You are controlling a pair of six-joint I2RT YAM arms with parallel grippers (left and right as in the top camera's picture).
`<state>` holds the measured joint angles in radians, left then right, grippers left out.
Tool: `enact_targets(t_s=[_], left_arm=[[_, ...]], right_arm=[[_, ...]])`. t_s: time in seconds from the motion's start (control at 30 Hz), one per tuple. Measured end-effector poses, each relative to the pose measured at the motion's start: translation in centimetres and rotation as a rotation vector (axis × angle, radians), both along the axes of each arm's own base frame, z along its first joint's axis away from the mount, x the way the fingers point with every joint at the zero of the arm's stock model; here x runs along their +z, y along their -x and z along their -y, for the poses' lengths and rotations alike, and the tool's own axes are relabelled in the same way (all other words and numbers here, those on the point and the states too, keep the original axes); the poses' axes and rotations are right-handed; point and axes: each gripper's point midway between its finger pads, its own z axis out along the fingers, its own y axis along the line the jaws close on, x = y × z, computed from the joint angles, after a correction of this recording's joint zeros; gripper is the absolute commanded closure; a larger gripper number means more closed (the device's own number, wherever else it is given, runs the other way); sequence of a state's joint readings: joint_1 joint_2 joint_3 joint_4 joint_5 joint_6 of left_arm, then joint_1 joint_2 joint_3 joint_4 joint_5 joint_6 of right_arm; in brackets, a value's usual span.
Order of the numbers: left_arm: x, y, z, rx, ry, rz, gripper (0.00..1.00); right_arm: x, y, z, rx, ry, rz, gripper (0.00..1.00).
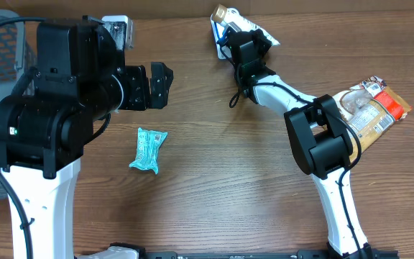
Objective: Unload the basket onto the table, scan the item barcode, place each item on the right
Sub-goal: 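Hold the white tube in front of the scanner window, then carry the tube right and release it beside the scanned items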
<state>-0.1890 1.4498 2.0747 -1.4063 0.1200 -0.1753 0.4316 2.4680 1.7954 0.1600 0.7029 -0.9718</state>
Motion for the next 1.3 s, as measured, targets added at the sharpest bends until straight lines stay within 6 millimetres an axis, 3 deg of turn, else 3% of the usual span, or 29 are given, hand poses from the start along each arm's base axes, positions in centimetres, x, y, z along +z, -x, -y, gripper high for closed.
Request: enact_targets(t_s=[0.5, 0.67, 0.8, 0.93, 1.07, 1.17, 1.3], left_arm=[[0.0, 0.0, 0.0, 0.000, 0.000, 0.000, 0.00], [0.0, 0.0, 0.0, 0.000, 0.000, 0.000, 0.00], [0.0, 0.0, 0.0, 0.000, 0.000, 0.000, 0.00], [0.0, 0.0, 0.0, 0.000, 0.000, 0.000, 0.00], [0.0, 0.0, 0.0, 0.000, 0.000, 0.000, 0.00], [0.0, 0.0, 0.0, 0.000, 0.000, 0.000, 0.00], [0.0, 0.0, 0.0, 0.000, 0.000, 0.000, 0.00]], right_arm=[[-0.1, 0.4, 0.9, -0.052, 0.030, -0.007, 0.96], [-1.2, 1.6, 1.2, -0.068, 0.043, -0.089, 0.96], [-0.4, 3.3, 0.6, -0.055, -0.007, -0.170, 0.96], [3.1, 5.8, -0.9, -0.019, -0.175, -0.236, 0.96], [8.5, 9.1, -2.6, 0.019, -0.469, -0.288, 0.96], [12.8, 12.6, -3.7, 0.056, -0.731, -0.375, 0.96], [15.5, 17.7, -3.5, 0.067, -0.995, -0.581, 0.96]])
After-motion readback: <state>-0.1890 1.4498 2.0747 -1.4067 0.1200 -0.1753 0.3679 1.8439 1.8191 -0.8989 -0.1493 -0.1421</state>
